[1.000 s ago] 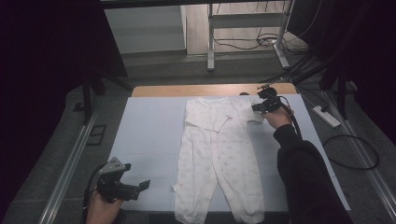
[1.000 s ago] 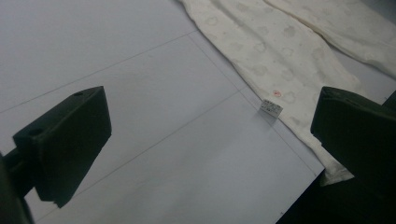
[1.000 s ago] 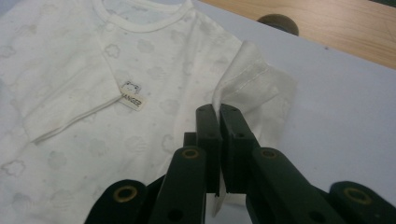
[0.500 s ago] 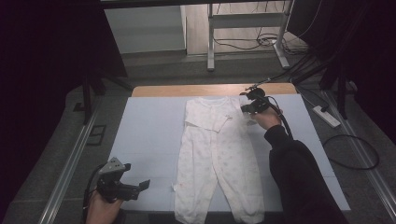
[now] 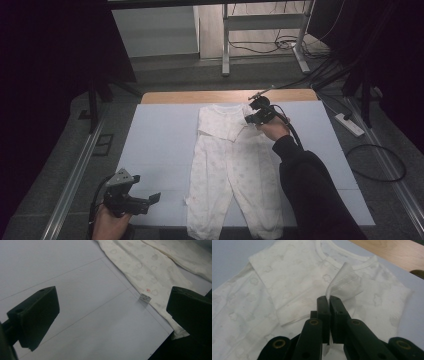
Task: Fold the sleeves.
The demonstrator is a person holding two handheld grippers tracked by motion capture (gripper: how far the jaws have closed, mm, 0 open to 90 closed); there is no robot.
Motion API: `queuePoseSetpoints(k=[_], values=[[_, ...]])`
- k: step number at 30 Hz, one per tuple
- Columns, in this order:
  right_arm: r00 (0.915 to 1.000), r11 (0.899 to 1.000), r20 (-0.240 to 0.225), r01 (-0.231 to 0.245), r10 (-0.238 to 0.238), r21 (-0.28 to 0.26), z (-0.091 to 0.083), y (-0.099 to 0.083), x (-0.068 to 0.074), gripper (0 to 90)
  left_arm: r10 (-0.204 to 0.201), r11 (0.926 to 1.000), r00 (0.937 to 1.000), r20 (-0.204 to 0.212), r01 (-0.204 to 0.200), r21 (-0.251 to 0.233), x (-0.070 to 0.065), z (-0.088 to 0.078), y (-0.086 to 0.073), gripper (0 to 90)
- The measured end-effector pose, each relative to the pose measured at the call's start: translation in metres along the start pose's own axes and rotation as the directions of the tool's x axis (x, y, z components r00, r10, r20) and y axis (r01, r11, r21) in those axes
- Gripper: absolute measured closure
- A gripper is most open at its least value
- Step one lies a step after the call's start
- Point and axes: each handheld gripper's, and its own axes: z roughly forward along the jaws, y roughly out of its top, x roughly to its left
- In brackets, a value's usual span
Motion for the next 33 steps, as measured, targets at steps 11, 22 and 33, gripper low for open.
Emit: queuePoseSetpoints(k=[11, 22, 33], values=[[0.9989, 0.999, -0.035, 0.033, -0.032, 0.016, 0.016, 0.008, 0.022, 86.4, 0.002, 1.0, 1.0, 0.0, -0.002, -0.001, 0.0, 0.0, 0.0, 0.0], [0.9981, 0.998, -0.047, 0.041, -0.039, 0.038, 0.036, 0.014, 0.037, 86.3, 0.003, 1.0, 1.0, 0.002, -0.003, -0.001, 0.0, 0.0, 0.0, 0.0], [0.9976, 0.995, -0.031, 0.064, -0.062, 0.074, 0.062, 0.013, 0.048, 85.6, 0.003, 1.0, 1.0, 0.004, -0.003, -0.002, 0.0, 0.0, 0.0, 0.0]])
